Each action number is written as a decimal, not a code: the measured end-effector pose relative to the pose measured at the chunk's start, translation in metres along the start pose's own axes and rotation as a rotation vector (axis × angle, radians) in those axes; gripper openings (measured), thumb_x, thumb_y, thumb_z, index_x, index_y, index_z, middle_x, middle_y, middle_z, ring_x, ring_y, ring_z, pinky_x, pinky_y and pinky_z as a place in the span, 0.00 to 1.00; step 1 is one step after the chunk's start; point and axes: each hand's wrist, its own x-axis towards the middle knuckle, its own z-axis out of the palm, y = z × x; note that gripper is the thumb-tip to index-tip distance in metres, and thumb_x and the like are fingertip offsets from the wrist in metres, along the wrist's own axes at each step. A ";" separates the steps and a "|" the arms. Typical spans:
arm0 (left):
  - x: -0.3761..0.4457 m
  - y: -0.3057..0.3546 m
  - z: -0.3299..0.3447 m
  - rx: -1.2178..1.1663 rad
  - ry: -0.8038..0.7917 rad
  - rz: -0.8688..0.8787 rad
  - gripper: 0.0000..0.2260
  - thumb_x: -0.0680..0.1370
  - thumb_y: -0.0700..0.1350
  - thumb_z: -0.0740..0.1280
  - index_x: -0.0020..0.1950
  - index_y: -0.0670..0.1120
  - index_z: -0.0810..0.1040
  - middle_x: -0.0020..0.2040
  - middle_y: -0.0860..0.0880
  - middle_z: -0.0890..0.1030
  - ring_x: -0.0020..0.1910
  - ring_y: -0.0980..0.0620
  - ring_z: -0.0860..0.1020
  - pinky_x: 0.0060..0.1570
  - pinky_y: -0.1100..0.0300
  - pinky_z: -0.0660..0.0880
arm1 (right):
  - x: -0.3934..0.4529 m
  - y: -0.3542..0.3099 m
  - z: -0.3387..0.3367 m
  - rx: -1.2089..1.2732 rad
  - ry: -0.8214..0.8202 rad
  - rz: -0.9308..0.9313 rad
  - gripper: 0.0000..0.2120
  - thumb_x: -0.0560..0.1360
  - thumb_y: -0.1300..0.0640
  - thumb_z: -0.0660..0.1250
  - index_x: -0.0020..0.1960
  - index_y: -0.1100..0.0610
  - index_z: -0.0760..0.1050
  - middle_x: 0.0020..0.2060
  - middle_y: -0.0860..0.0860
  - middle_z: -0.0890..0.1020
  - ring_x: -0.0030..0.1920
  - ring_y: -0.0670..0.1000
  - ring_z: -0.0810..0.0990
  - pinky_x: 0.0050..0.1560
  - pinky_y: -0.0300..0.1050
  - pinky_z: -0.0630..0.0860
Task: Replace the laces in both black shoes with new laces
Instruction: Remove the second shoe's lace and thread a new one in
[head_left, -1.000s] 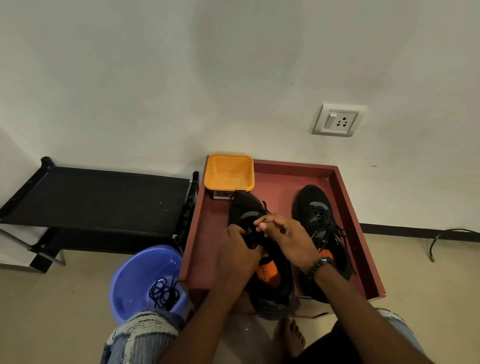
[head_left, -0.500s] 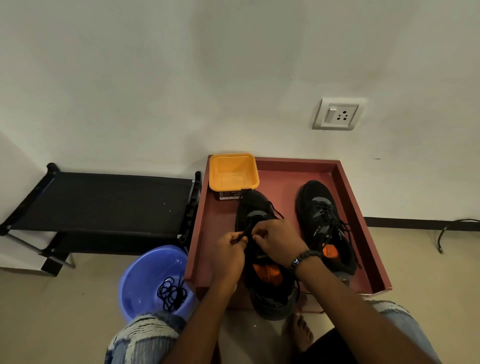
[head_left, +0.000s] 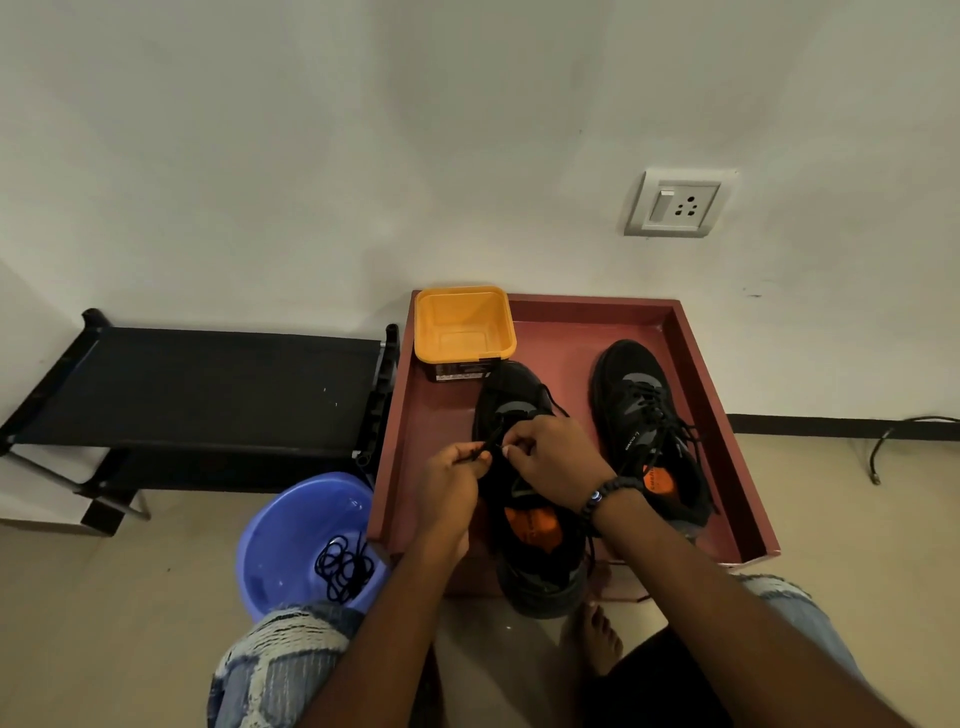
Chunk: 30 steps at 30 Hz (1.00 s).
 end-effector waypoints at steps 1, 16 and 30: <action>0.000 0.000 0.000 0.000 -0.005 0.001 0.07 0.80 0.36 0.66 0.53 0.44 0.82 0.50 0.44 0.85 0.53 0.48 0.83 0.56 0.51 0.80 | 0.000 0.001 0.000 0.003 -0.007 -0.003 0.06 0.77 0.55 0.67 0.49 0.53 0.83 0.39 0.47 0.81 0.38 0.44 0.74 0.41 0.35 0.68; -0.008 0.005 0.003 0.211 0.010 0.155 0.08 0.79 0.41 0.68 0.57 0.47 0.82 0.49 0.52 0.84 0.51 0.57 0.81 0.52 0.61 0.79 | 0.001 0.008 0.001 0.017 -0.007 -0.020 0.04 0.77 0.55 0.65 0.46 0.53 0.79 0.34 0.42 0.74 0.37 0.44 0.73 0.39 0.39 0.67; 0.004 0.002 0.003 0.478 -0.027 0.293 0.04 0.81 0.46 0.66 0.52 0.49 0.80 0.48 0.53 0.82 0.48 0.57 0.80 0.48 0.60 0.79 | -0.013 0.018 0.002 0.140 0.045 0.063 0.04 0.78 0.55 0.68 0.51 0.51 0.81 0.46 0.45 0.80 0.41 0.41 0.76 0.42 0.31 0.70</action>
